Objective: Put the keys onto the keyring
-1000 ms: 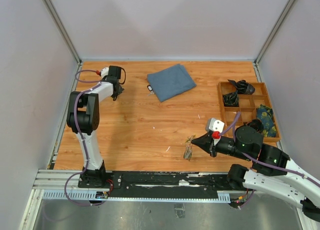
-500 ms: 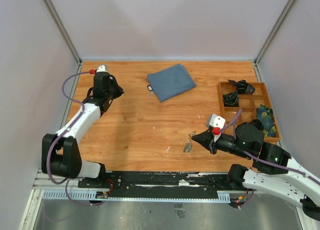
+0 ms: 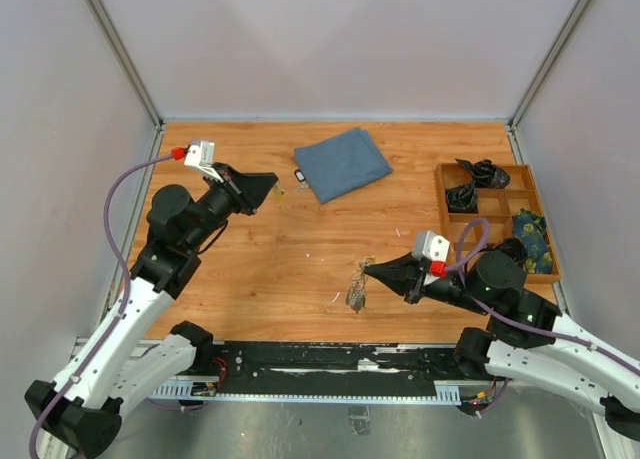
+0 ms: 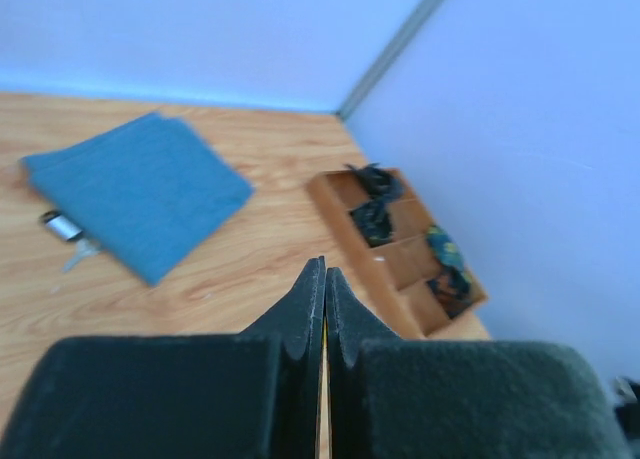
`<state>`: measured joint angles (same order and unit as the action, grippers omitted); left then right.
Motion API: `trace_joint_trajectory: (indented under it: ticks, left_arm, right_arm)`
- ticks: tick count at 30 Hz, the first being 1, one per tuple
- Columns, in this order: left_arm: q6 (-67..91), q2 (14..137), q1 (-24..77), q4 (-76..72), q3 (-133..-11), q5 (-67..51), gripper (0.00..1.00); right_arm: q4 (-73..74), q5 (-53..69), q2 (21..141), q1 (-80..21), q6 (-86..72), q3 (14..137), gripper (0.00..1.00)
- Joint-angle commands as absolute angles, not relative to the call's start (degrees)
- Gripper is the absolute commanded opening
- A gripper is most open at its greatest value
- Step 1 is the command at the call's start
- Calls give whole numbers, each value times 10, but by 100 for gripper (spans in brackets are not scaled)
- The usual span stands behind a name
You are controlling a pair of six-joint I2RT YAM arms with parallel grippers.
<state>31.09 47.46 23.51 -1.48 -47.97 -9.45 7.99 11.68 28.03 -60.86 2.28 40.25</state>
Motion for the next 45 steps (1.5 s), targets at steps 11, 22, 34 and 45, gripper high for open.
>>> trace_joint_trajectory:
  ticks: [11,22,34,45]
  left_arm:
    - [344,445,397,-96,-499,-93,0]
    - [322,476,509,-133,-508,-38,1]
    - [296,493,596,-133,-528,6,0]
    - [290,507,625,-136,-533,23,0]
  right_arm:
    - [-153,174,361,-626,96,403,1]
    - [-141,71,396,-710,147,433,0]
    - [-153,20,393,-732,138,441,1]
    - [-145,-17,370,-732,124,441,0]
